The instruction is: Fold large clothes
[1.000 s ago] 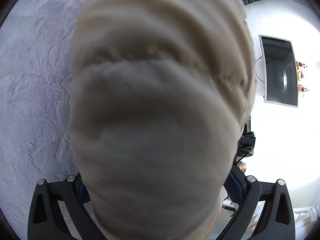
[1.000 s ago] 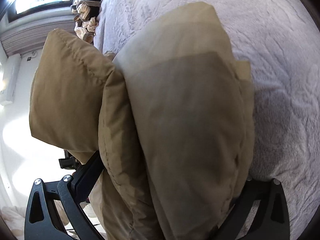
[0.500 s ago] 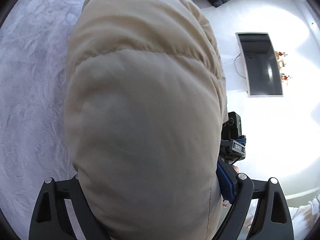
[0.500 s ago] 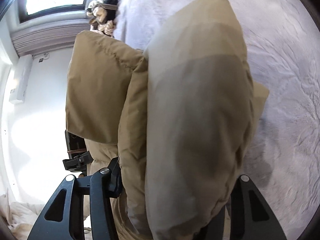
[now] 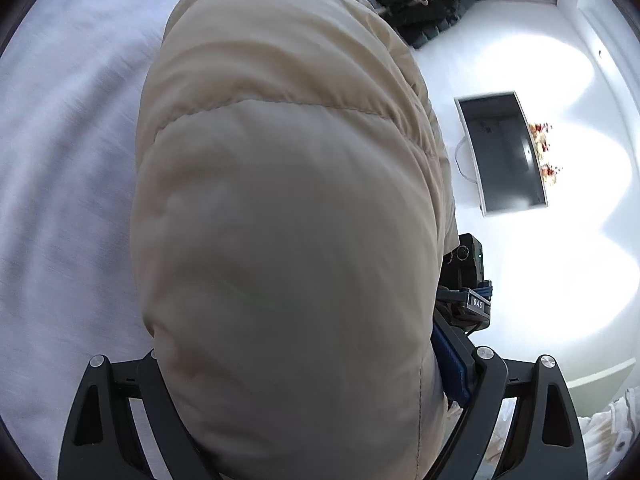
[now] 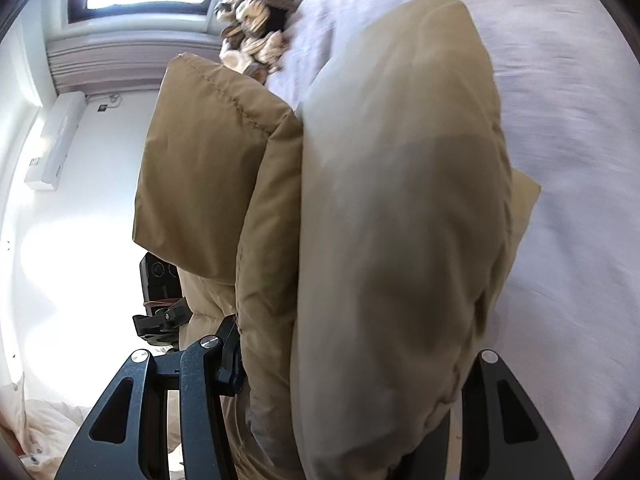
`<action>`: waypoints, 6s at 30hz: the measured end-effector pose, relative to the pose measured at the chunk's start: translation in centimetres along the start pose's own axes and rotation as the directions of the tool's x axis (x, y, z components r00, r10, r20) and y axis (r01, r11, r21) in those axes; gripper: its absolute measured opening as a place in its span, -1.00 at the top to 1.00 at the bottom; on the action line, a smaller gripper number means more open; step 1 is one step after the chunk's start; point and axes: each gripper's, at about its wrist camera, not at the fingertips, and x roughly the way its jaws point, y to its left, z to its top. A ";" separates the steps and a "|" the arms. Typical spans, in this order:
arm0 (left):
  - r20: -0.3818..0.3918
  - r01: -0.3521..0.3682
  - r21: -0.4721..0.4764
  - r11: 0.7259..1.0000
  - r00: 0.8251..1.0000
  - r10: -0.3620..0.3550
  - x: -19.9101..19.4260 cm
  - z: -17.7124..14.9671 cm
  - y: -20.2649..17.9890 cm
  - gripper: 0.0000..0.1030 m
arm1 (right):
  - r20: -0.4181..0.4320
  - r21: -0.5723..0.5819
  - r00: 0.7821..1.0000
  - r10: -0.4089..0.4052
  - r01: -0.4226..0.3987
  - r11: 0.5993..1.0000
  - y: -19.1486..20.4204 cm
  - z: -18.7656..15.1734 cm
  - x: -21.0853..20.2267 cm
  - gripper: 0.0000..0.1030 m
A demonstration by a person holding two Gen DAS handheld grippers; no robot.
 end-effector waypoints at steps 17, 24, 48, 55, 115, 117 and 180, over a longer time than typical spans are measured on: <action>0.112 -0.105 -0.224 0.969 0.985 0.132 -2.6 7.4 16.1 -0.94 | -0.122 0.037 0.990 -0.076 0.081 0.996 -1.8 6.0 16.3 -0.18; 0.118 -0.248 -0.216 0.944 0.953 0.278 -3.3 6.5 14.4 -0.97 | -0.124 0.095 0.987 -0.104 0.116 0.989 -3.2 4.4 15.8 -0.40; 0.206 -0.661 0.013 0.751 0.736 0.644 -0.8 -3.1 7.3 -0.98 | -0.032 -0.186 0.806 -0.591 0.576 0.796 1.7 -8.4 12.3 0.86; 0.184 -0.641 -0.027 0.767 0.751 0.635 -1.5 -2.3 8.1 -0.98 | 0.016 -0.169 0.804 -0.594 0.588 0.791 4.1 -8.0 9.1 0.86; 0.139 -0.730 -0.012 0.683 0.675 0.725 -2.8 -2.9 3.7 -0.99 | 0.039 -0.092 0.714 -0.699 0.699 0.709 9.9 -8.1 9.7 0.78; 0.156 -0.727 -0.011 0.686 0.677 0.719 -3.7 -3.4 2.9 -0.99 | 0.038 -0.090 0.712 -0.701 0.701 0.708 10.3 -8.2 9.5 0.78; 0.385 -0.837 -0.059 0.545 0.484 0.786 -12.2 -14.1 -10.4 -0.99 | 0.414 -0.191 0.594 -0.690 0.798 0.572 25.5 -16.9 4.6 -0.99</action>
